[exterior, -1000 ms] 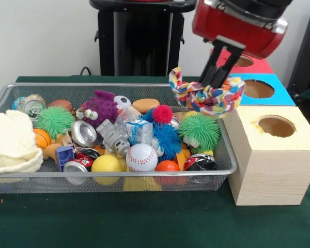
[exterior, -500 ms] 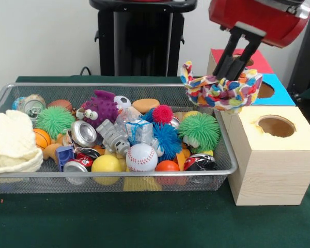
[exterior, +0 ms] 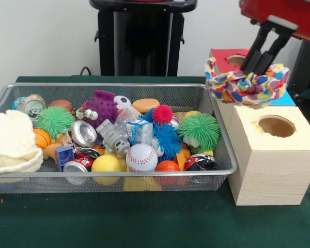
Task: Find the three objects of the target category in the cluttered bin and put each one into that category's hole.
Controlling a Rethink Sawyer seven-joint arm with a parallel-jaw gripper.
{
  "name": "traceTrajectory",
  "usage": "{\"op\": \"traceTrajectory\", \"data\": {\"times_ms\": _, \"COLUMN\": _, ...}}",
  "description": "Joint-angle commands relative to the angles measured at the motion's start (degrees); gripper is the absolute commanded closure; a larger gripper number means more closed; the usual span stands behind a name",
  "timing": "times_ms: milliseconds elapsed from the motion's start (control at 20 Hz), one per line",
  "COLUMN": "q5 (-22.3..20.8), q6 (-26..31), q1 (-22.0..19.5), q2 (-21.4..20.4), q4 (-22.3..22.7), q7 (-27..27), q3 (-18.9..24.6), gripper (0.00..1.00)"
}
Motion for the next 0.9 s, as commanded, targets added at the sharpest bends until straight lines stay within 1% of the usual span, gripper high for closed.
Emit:
{"op": "traceTrajectory", "data": {"times_ms": 50, "q5": -1.3, "q6": 0.2, "q1": 1.0, "q2": -0.6, "q4": 9.5, "q7": 3.9, "q3": 2.4, "gripper": 1.0}}
{"op": "traceTrajectory", "data": {"times_ms": 200, "q5": -1.1, "q6": -1.3, "q1": 1.4, "q2": -0.1, "q4": 10.1, "q7": 5.2, "q3": 2.7, "gripper": 1.0}}
{"op": "traceTrajectory", "data": {"times_ms": 300, "q5": -0.5, "q6": -3.8, "q1": 1.7, "q2": -0.5, "q4": 12.1, "q7": 6.3, "q3": 3.2, "gripper": 1.0}}
{"op": "traceTrajectory", "data": {"times_ms": 350, "q5": 0.0, "q6": -5.8, "q1": 1.9, "q2": -0.7, "q4": 13.5, "q7": 7.7, "q3": 3.5, "gripper": 1.0}}
{"op": "traceTrajectory", "data": {"times_ms": 500, "q5": 0.5, "q6": -8.4, "q1": 2.2, "q2": -0.7, "q4": 15.3, "q7": 8.5, "q3": 4.0, "gripper": 1.0}}
{"op": "traceTrajectory", "data": {"times_ms": 550, "q5": 1.0, "q6": -10.3, "q1": 2.2, "q2": -1.0, "q4": 16.6, "q7": 9.6, "q3": 4.2, "gripper": 1.0}}
{"op": "traceTrajectory", "data": {"times_ms": 650, "q5": 1.2, "q6": -12.2, "q1": 2.5, "q2": -0.6, "q4": 17.2, "q7": 10.4, "q3": 4.2, "gripper": 1.0}}
{"op": "traceTrajectory", "data": {"times_ms": 900, "q5": 1.6, "q6": -15.4, "q1": 3.2, "q2": -0.3, "q4": 18.7, "q7": 10.4, "q3": 4.1, "gripper": 1.0}}
